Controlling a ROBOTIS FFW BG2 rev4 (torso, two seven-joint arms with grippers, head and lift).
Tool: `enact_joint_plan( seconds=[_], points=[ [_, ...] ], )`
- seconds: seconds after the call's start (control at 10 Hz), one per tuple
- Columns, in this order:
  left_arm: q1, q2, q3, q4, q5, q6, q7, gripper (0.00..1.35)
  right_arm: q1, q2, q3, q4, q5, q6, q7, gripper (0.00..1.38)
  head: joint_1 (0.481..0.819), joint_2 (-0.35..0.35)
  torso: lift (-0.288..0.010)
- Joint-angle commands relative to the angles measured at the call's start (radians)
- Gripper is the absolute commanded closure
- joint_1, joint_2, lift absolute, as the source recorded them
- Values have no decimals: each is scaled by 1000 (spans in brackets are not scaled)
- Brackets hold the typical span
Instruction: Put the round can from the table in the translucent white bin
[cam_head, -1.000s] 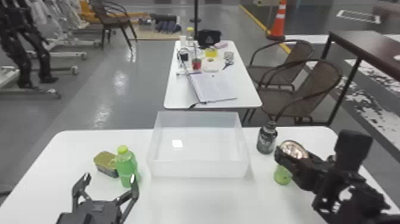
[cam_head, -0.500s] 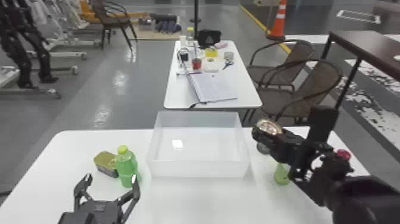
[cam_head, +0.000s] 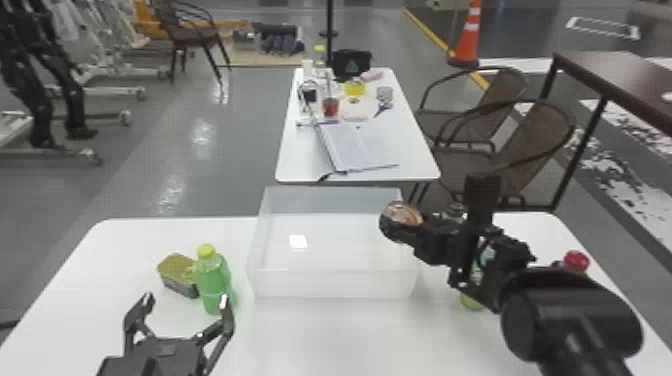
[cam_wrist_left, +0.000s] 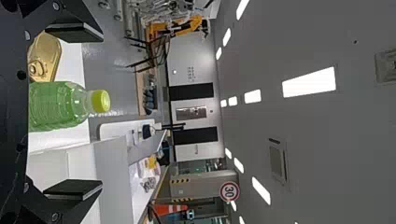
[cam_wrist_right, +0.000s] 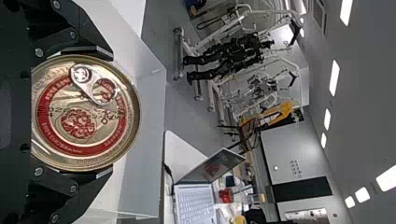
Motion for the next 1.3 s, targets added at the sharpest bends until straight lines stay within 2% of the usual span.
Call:
enact_joint_plan(
  seconds=[0.0, 0.1, 0.2, 0.3, 0.4, 0.6, 0.8, 1.1, 1.2],
  points=[
    [1, -3, 0, 2, 6, 1, 0, 188, -47, 14, 0, 126, 17, -38, 64, 745, 549, 0, -100],
    [0, -3, 0, 5, 11, 1, 0, 186, -122, 8, 0, 267, 11, -85, 181, 745, 549, 0, -100],
    [0, -3, -1, 8, 12, 1, 0, 188, -191, -5, 0, 340, 12, -113, 217, 745, 549, 0, -100],
    [0, -3, -1, 10, 14, 1, 0, 186, -208, -3, 0, 394, 17, -138, 224, 745, 549, 0, -100],
    [0, -3, -1, 10, 14, -1, 0, 188, -209, 0, 0, 416, 15, -139, 224, 688, 549, 0, -100],
    [0, -3, -1, 11, 14, -1, 0, 186, -209, 5, 3, 428, 15, -132, 219, 384, 549, 0, -100],
    [0, -3, -1, 11, 12, -3, 0, 188, -211, 5, 3, 431, 3, -132, 216, 190, 549, 0, -100],
    [-2, -3, -1, 11, 9, -1, 0, 188, -217, 5, 17, 431, 3, -151, 214, 140, 549, 0, -100],
    [-2, -3, -1, 11, 9, -1, 0, 188, -206, 5, 21, 393, 6, -164, 207, 140, 549, 0, -100]
  ],
)
